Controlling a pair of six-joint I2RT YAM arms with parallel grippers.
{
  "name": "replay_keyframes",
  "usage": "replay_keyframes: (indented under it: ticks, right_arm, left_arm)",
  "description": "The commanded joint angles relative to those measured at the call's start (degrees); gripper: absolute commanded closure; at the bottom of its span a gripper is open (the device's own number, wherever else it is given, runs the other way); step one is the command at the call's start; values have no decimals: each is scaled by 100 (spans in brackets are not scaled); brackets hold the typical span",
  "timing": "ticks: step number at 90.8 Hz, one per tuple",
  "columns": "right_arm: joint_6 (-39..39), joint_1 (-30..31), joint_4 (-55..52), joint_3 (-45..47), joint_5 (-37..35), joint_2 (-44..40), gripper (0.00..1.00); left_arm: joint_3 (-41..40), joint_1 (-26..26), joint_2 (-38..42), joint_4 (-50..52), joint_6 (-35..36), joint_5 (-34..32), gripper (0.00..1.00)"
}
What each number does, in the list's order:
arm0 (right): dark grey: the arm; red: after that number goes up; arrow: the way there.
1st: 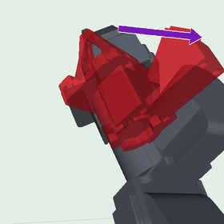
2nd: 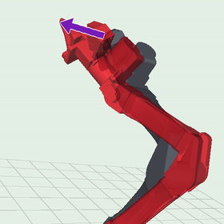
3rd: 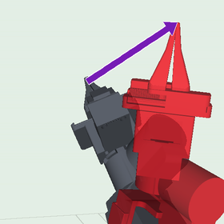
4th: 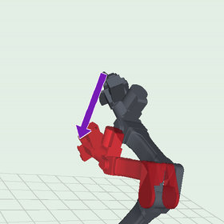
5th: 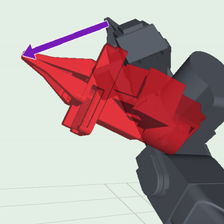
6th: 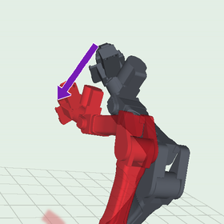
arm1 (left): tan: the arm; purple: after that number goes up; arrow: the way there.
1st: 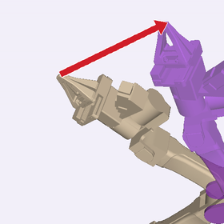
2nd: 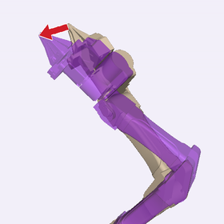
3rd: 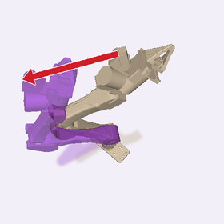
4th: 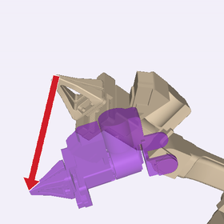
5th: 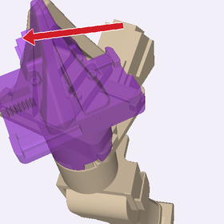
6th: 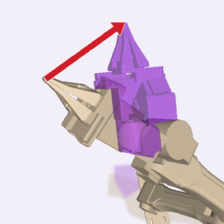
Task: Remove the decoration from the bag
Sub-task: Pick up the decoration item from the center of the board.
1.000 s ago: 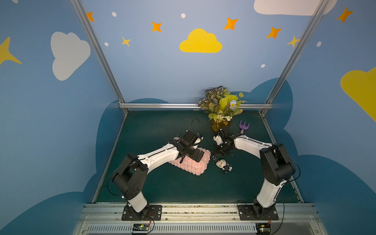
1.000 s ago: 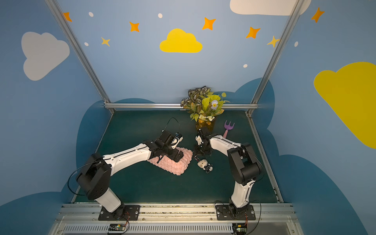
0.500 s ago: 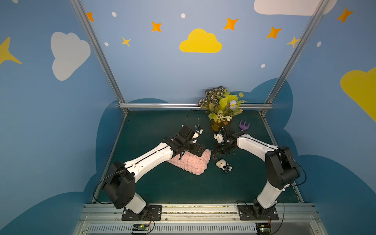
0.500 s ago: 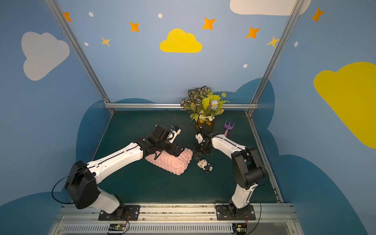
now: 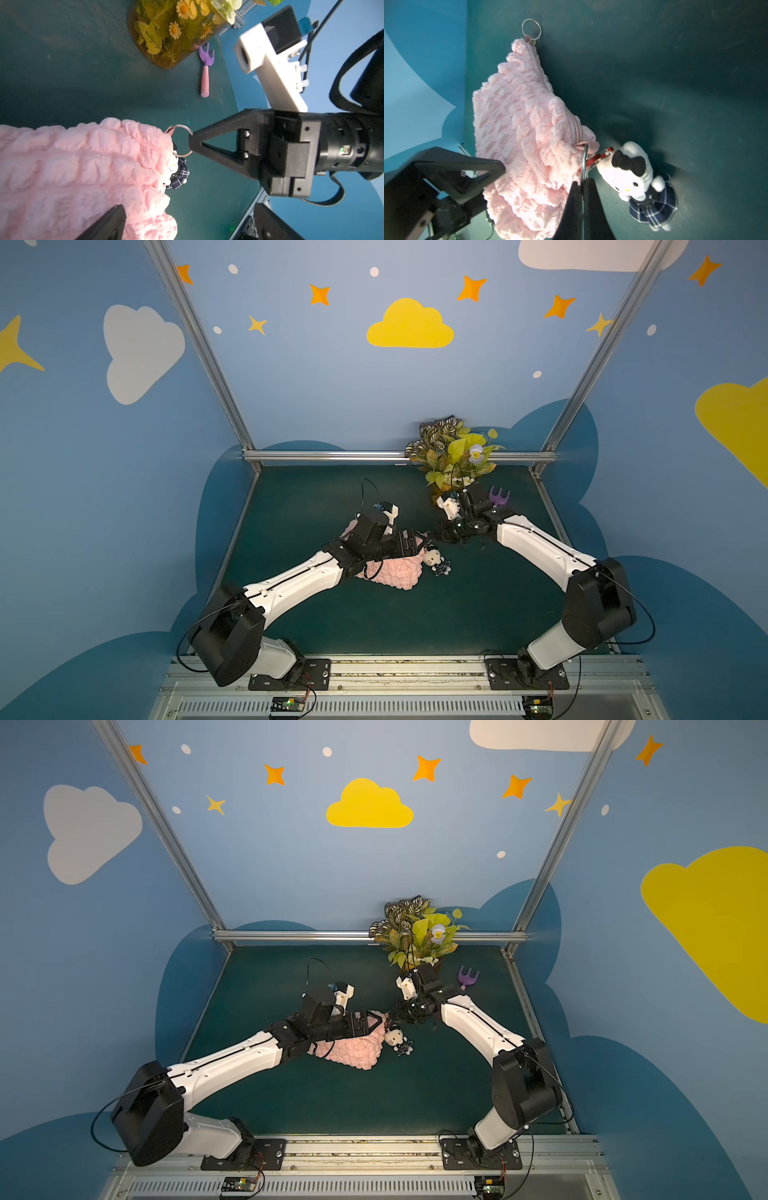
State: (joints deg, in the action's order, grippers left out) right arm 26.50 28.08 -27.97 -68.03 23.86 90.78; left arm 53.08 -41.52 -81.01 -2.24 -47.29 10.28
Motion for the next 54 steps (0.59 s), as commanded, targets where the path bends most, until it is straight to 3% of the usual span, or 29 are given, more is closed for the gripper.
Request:
replay_keyframes:
  ticks: [1, 26, 45, 54]
  right_arm:
    - [476, 29, 756, 202, 258, -292, 100]
    - [678, 162, 1242, 562, -122, -522, 100]
    - [139, 216, 1092, 676, -496, -560, 100]
    - [129, 216, 1066, 686, -450, -563, 100]
  left_arm:
    - [131, -163, 225, -635, -403, -80, 2]
    - [19, -332, 251, -777, -1289, -766, 6]
    - [734, 202, -195, 334, -608, -60, 13]
    - [504, 255, -29, 72, -312, 185, 14]
